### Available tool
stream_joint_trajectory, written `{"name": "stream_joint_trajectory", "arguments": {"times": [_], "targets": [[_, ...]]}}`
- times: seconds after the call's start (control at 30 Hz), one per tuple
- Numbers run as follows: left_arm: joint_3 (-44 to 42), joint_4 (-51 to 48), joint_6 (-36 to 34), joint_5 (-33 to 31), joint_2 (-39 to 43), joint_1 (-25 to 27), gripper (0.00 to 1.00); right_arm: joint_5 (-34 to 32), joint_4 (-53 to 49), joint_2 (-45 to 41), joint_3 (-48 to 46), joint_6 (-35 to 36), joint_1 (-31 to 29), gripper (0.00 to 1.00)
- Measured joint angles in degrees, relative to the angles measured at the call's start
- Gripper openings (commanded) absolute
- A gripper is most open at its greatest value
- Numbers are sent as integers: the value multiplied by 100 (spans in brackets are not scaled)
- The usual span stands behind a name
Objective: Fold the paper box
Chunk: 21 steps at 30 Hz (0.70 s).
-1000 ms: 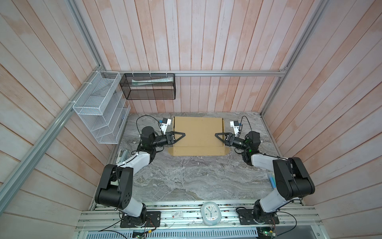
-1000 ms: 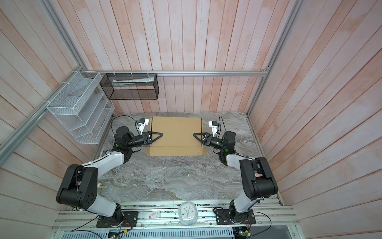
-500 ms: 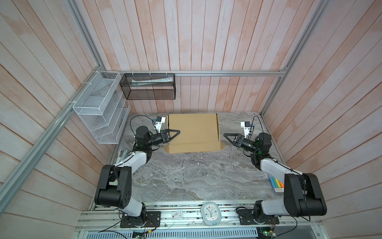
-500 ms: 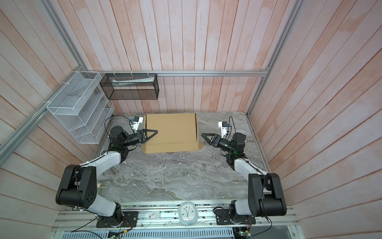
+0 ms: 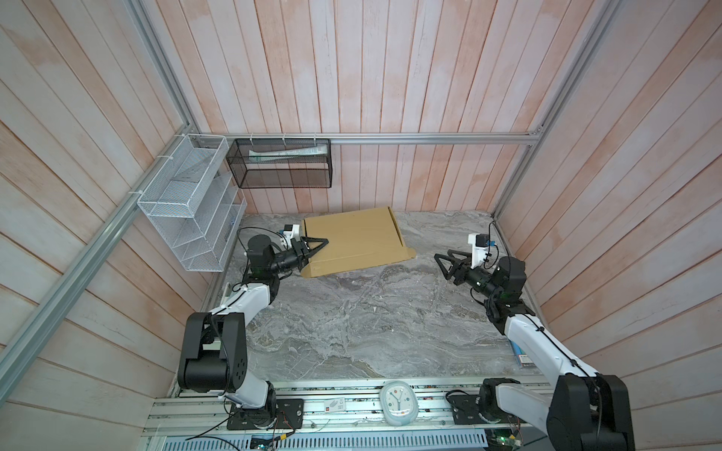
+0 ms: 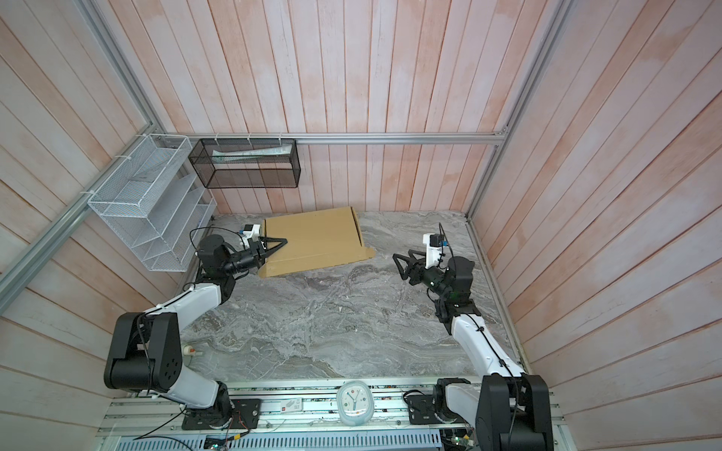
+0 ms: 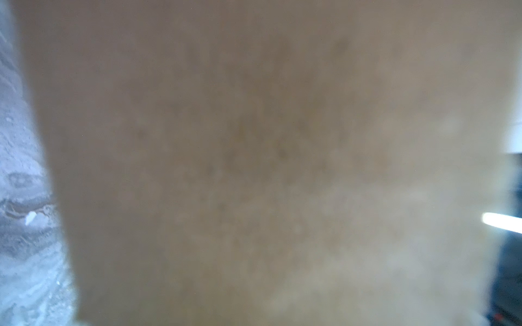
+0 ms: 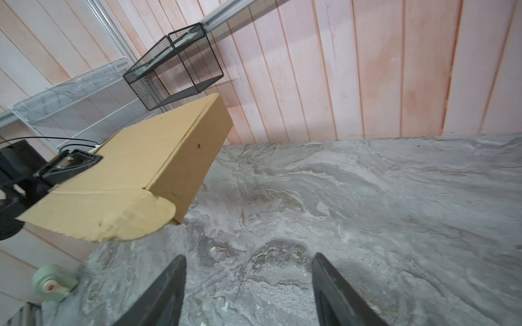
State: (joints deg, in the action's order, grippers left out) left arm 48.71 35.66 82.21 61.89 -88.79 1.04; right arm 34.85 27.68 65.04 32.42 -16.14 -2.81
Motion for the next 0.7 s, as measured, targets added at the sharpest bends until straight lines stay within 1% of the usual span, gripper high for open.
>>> {"name": "stream_joint_trajectory", "arguments": {"times": [0.13, 0.23, 0.4, 0.57, 0.7], "targets": [[0, -450, 555, -216, 109, 2, 48, -581, -98, 46, -166, 710, -291, 69], [2, -822, 885, -374, 282, 2, 48, -831, 140, 59, -409, 1150, -490, 69], [258, -1687, 1121, -555, 498, 13, 48, -887, 660, 131, -898, 1600, -557, 69], [682, -2564, 1132, -717, 557, 37, 48, -898, 1073, 149, -1029, 1843, -680, 69], [848, -3143, 1150, -767, 634, 59, 48, -946, 1405, 155, -1132, 1996, -798, 69]]}}
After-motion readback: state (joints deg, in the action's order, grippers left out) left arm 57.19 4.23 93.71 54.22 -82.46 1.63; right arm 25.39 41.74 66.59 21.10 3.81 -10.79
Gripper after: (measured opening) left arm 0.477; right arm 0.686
